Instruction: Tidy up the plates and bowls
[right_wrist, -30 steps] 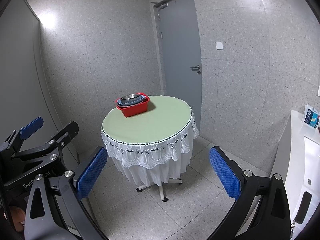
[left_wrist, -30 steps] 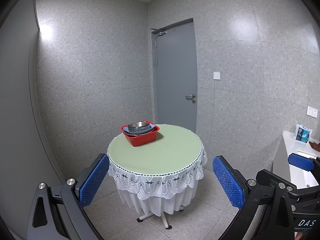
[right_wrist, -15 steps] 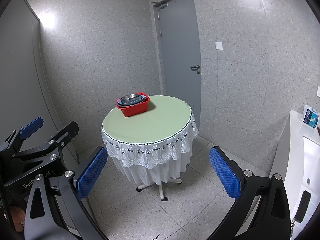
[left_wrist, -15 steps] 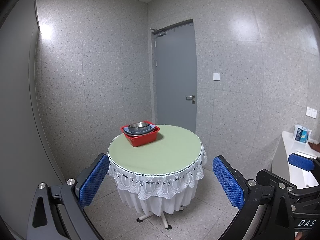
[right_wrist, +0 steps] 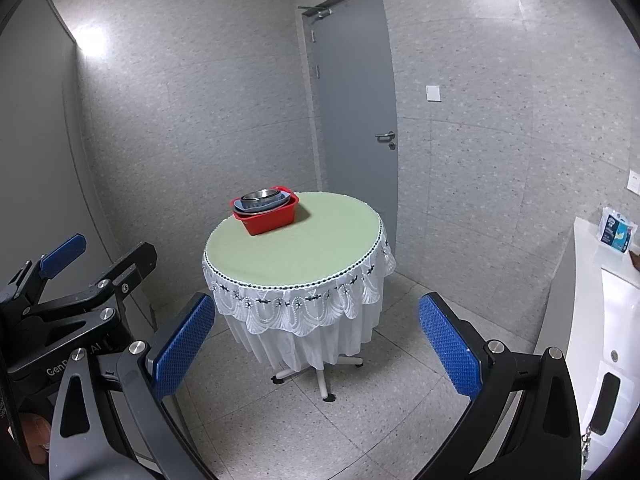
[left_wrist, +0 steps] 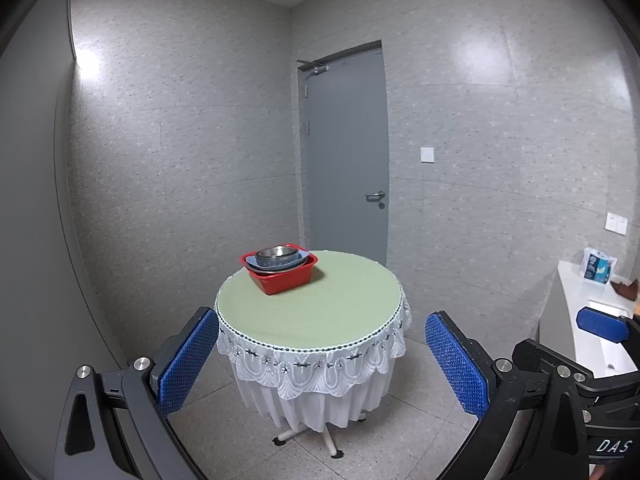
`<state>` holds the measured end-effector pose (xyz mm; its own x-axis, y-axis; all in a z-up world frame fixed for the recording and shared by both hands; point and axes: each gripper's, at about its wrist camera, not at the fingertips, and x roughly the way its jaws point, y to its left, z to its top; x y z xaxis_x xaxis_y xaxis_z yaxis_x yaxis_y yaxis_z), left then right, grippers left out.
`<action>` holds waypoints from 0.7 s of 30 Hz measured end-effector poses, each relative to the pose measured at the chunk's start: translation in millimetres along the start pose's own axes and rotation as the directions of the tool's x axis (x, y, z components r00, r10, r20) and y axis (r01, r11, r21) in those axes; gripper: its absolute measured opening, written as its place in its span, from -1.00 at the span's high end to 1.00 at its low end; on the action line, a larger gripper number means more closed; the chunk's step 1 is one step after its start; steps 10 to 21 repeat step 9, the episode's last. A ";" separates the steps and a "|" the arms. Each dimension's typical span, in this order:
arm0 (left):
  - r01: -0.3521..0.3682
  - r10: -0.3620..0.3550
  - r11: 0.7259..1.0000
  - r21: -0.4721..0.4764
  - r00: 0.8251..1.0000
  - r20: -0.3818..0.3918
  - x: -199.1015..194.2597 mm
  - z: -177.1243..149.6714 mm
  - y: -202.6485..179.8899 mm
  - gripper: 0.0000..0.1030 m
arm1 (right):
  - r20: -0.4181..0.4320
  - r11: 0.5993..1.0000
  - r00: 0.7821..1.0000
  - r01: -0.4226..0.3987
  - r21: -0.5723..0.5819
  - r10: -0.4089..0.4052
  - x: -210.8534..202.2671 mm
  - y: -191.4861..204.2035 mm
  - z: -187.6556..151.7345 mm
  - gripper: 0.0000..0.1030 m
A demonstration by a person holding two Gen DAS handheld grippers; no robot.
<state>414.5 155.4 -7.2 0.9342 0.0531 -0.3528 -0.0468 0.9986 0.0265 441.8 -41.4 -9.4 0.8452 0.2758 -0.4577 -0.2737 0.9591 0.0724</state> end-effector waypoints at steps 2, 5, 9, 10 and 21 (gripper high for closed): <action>0.001 -0.001 1.000 0.004 1.000 0.003 -2.9 0.2 2.6 -0.99 | 0.001 1.000 1.000 0.003 0.002 -0.003 -2.3 1.9 -0.3 -1.00; 0.008 -0.008 1.000 0.008 1.000 0.008 -9.2 -0.5 8.7 -0.99 | 0.004 1.000 1.000 0.009 0.008 -0.009 -5.8 6.4 -1.6 -1.00; 0.005 -0.005 1.000 0.020 1.000 0.020 -20.1 -2.1 14.3 -0.99 | 0.009 1.000 1.000 0.013 0.018 -0.014 -12.6 13.9 -4.2 -1.00; 0.005 -0.005 1.000 0.020 1.000 0.020 -20.1 -2.1 14.3 -0.99 | 0.009 1.000 1.000 0.013 0.018 -0.014 -12.6 13.9 -4.2 -1.00; 0.005 -0.005 1.000 0.020 1.000 0.020 -20.1 -2.1 14.3 -0.99 | 0.009 1.000 1.000 0.013 0.018 -0.014 -12.6 13.9 -4.2 -1.00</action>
